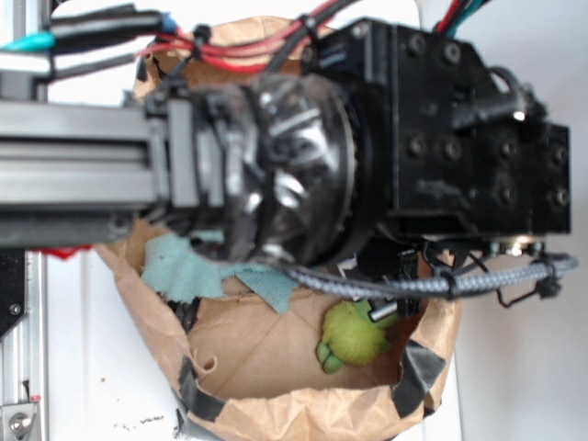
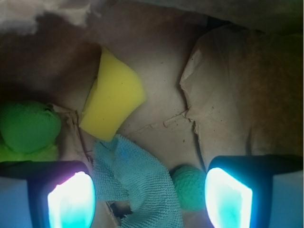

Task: Grab the green sponge.

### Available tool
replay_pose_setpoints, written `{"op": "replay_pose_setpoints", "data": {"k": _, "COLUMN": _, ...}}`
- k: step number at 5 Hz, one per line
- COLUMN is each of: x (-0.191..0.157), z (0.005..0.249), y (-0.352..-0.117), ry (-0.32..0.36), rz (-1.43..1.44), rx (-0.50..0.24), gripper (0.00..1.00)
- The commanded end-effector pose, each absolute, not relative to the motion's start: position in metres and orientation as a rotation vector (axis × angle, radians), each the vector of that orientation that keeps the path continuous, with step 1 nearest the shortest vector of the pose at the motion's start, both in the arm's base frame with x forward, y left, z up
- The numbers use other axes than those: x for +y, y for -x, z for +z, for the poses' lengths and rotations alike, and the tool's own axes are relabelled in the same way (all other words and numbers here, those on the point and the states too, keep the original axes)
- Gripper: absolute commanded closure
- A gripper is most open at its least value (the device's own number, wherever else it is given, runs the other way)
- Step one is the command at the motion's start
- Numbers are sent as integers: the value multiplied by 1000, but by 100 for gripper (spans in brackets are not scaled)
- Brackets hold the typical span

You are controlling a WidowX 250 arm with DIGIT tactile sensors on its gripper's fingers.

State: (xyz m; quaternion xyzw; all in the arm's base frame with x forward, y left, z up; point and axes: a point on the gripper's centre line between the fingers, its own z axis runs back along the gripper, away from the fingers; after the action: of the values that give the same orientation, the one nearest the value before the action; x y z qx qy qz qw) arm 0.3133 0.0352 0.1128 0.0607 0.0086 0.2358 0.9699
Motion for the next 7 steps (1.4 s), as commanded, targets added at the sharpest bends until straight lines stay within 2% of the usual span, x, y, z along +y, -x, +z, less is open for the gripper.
{"op": "replay_pose_setpoints", "data": {"k": 1, "x": 47, "z": 132, "y": -318, "ry": -112, "rz": 501, "rx": -53, "gripper": 0}}
{"op": "replay_pose_setpoints", "data": {"k": 2, "x": 47, "z": 112, "y": -300, "ry": -60, "rz": 572, "rx": -182, "gripper": 0}}
{"op": "replay_pose_setpoints", "data": {"k": 3, "x": 46, "z": 96, "y": -299, "ry": -78, "rz": 610, "rx": -218, "gripper": 0}}
{"op": "replay_pose_setpoints", "data": {"k": 4, "x": 51, "z": 87, "y": -300, "ry": -39, "rz": 638, "rx": -230, "gripper": 0}}
{"op": "replay_pose_setpoints", "data": {"k": 7, "x": 66, "z": 87, "y": -334, "ry": -31, "rz": 775, "rx": -260, "gripper": 0}}
